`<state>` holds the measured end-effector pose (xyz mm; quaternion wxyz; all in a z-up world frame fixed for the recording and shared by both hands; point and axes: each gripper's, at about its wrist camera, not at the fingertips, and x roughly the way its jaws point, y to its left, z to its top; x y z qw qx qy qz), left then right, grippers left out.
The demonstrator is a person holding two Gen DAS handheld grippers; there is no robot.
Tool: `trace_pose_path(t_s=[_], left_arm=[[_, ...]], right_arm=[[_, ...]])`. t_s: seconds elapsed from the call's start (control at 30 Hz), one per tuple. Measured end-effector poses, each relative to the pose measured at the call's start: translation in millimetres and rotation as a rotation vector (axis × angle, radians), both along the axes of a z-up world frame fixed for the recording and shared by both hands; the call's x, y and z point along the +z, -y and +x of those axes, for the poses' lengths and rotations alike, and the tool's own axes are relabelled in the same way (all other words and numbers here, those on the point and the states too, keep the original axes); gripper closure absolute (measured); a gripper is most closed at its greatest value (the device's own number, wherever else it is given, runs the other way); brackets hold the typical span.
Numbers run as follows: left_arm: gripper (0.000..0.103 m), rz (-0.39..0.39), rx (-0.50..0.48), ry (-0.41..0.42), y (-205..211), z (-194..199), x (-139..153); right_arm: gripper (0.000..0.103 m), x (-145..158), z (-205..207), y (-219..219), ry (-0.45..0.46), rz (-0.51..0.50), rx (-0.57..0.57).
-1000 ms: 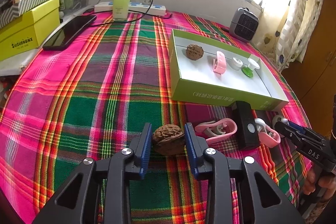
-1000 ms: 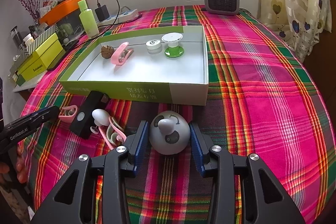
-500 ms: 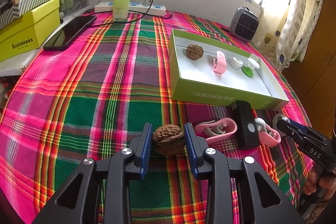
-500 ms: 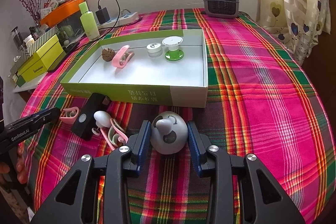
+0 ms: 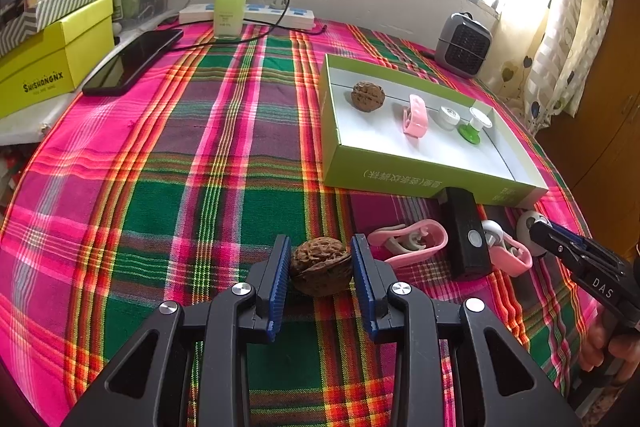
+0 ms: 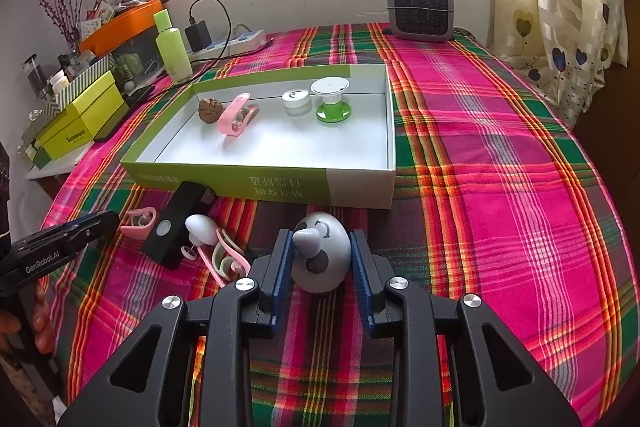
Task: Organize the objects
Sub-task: 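Close left tool on the walnut while right tool closes on the panda ball, then lift and carry the walnut with left tool into the box while right tool carries the panda ball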
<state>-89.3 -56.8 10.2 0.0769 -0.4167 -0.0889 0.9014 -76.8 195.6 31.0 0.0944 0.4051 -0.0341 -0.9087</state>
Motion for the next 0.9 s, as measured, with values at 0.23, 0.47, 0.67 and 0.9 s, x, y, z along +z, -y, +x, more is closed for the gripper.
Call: trace_pose_path(t_s=[0.23, 0.47, 0.67, 0.9], left_arm=[[0.074, -0.003, -0.009, -0.006, -2.8, 5.6, 2.5], [0.074, -0.005, -0.004, -0.013, -1.7, 9.1, 6.5], [0.074, -0.010, -0.007, -0.019, -3.1, 12.0, 10.4], [0.074, -0.008, -0.008, -0.036, -4.7, 14.0, 17.6]], right_arm=[[0.073, 0.6, 2.6, 2.6, 0.000, -0.002, 0.008], [0.073, 2.4, 5.6, 5.0, -0.002, -0.005, 0.015], [0.073, 6.4, 8.8, 6.0, -0.013, -0.008, 0.014], [0.073, 13.8, 12.5, 6.6, -0.029, -0.011, 0.016]])
